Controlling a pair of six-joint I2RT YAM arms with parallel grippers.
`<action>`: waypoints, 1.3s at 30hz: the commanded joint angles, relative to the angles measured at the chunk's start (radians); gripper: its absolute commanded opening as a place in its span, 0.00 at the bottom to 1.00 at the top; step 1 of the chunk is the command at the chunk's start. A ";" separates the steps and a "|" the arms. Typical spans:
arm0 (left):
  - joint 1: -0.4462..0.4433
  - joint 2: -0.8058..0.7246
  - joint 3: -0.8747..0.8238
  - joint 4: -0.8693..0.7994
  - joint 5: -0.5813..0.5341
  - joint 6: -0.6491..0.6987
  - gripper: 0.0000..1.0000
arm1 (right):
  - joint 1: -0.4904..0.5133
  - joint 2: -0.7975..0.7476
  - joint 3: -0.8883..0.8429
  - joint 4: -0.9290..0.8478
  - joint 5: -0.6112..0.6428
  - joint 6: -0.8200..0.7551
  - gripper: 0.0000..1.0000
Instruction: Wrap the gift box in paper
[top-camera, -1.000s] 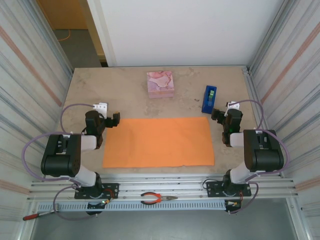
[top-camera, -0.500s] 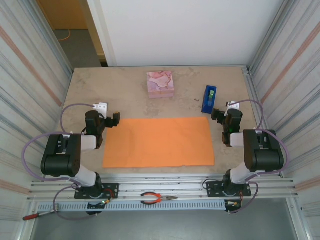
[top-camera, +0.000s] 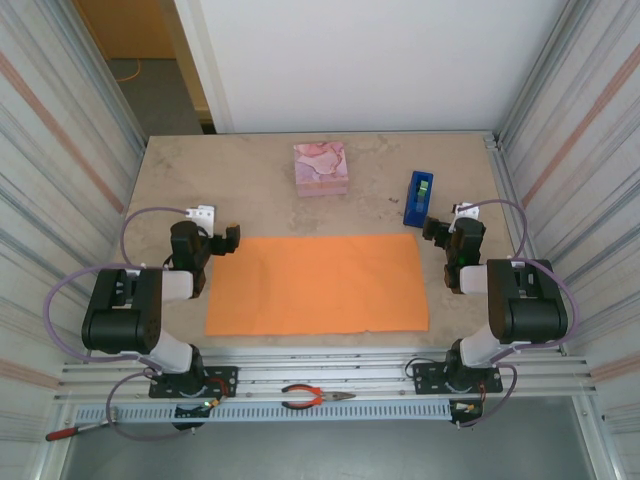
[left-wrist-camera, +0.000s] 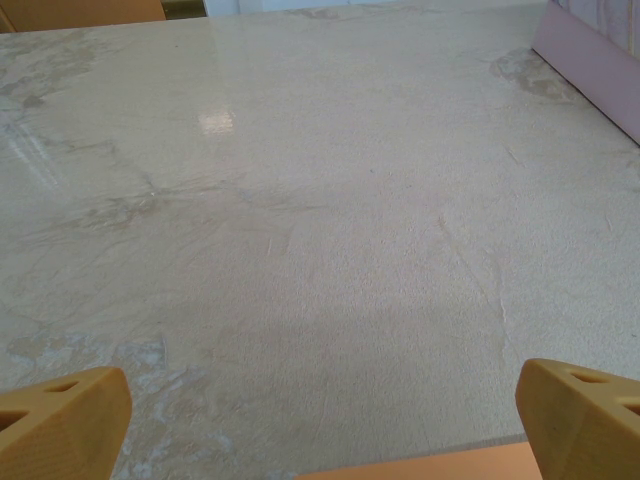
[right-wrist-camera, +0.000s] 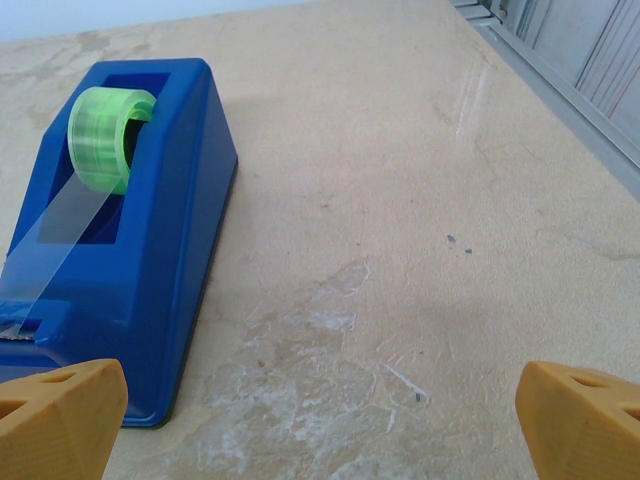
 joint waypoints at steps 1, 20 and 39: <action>0.000 -0.002 0.005 0.014 -0.010 -0.004 0.99 | 0.005 -0.005 -0.014 0.024 0.020 0.002 0.98; 0.010 0.002 0.013 0.004 0.006 -0.011 0.99 | -0.008 -0.007 -0.010 0.013 -0.008 0.009 0.98; -0.081 -0.191 0.114 -0.288 -0.112 0.047 0.99 | -0.074 -0.351 0.223 -0.591 0.157 0.372 0.98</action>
